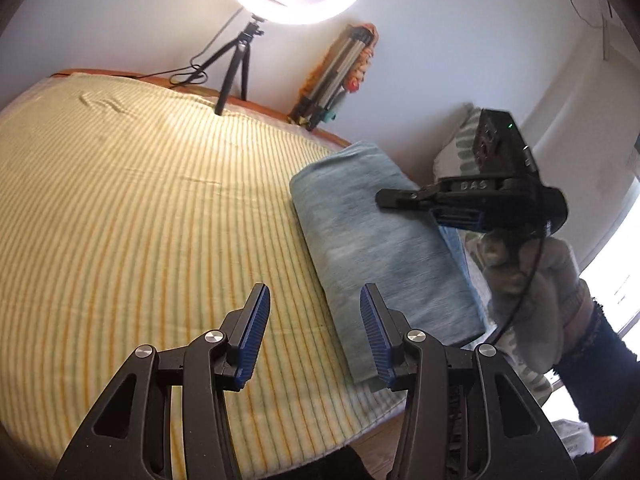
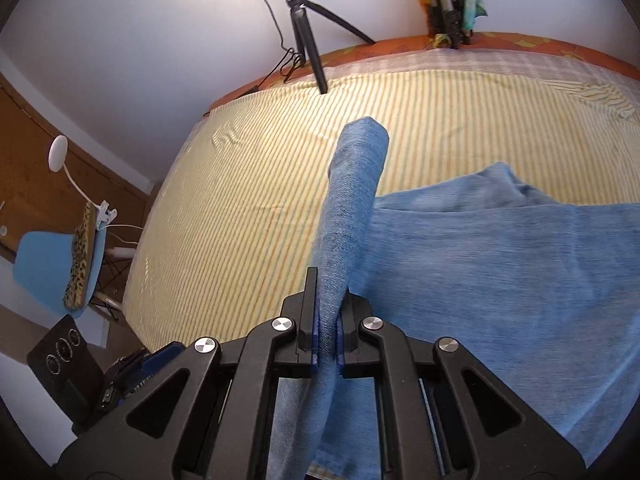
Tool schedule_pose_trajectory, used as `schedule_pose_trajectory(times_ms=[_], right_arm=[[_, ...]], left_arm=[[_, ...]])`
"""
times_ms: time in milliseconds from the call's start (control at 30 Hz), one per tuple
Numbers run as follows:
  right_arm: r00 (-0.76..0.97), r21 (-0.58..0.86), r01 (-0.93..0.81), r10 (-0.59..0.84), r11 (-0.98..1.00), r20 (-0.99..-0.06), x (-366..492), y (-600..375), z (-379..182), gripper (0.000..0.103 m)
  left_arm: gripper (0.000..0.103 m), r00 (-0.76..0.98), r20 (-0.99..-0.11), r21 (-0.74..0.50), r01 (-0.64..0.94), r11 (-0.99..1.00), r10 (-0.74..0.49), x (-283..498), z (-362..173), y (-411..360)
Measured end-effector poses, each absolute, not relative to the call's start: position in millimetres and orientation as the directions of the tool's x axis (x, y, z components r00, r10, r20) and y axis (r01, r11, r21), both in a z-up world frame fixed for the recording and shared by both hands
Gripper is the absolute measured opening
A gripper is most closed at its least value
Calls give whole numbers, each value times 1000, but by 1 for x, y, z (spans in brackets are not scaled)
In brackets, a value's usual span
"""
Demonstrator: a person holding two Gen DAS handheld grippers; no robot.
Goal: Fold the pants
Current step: 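Fold the held leg end over the jeans with the right tool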
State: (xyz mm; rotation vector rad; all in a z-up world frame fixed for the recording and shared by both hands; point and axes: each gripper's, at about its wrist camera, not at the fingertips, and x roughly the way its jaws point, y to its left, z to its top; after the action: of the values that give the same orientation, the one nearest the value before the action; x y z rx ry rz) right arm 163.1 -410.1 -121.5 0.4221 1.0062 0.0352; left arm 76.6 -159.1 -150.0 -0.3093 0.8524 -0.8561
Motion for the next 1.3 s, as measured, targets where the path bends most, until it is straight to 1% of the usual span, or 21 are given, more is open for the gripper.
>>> schedule_pose_trajectory(times_ms=[200, 433, 633, 767, 933, 1033, 1100, 1200, 1300], right_arm=[[563, 350, 169, 201, 921, -802, 149, -432, -108, 7], [581, 310, 207, 138, 928, -802, 122, -470, -89, 6], [569, 220, 275, 26, 936, -822, 89, -512, -69, 6], [551, 130, 313, -68, 941, -832, 68, -536, -53, 6], [497, 55, 328, -122, 943, -859, 49, -563, -64, 6], [478, 108, 371, -90, 923, -874, 39, -588, -87, 6], [473, 142, 385, -63, 912, -879, 35, -600, -104, 6], [514, 235, 376, 9, 896, -858, 27, -613, -115, 6], [558, 369, 346, 127, 863, -820, 20, -626, -119, 7]], left_arm=[[45, 289, -554, -572, 550, 609, -781, 82, -163, -198], [45, 248, -552, -540, 621, 569, -796, 84, -152, -237], [45, 199, -537, -526, 681, 510, -820, 81, -143, -273], [45, 153, -524, -526, 715, 460, -838, 78, -136, -300], [45, 80, -523, -519, 759, 392, -849, 69, -134, -343], [45, 34, -541, -504, 787, 356, -841, 61, -138, -368], [45, 1, -571, -490, 802, 342, -821, 55, -145, -385], [45, -58, -631, -474, 818, 325, -774, 49, -163, -407], [45, -67, -646, -478, 812, 334, -761, 49, -171, -410]])
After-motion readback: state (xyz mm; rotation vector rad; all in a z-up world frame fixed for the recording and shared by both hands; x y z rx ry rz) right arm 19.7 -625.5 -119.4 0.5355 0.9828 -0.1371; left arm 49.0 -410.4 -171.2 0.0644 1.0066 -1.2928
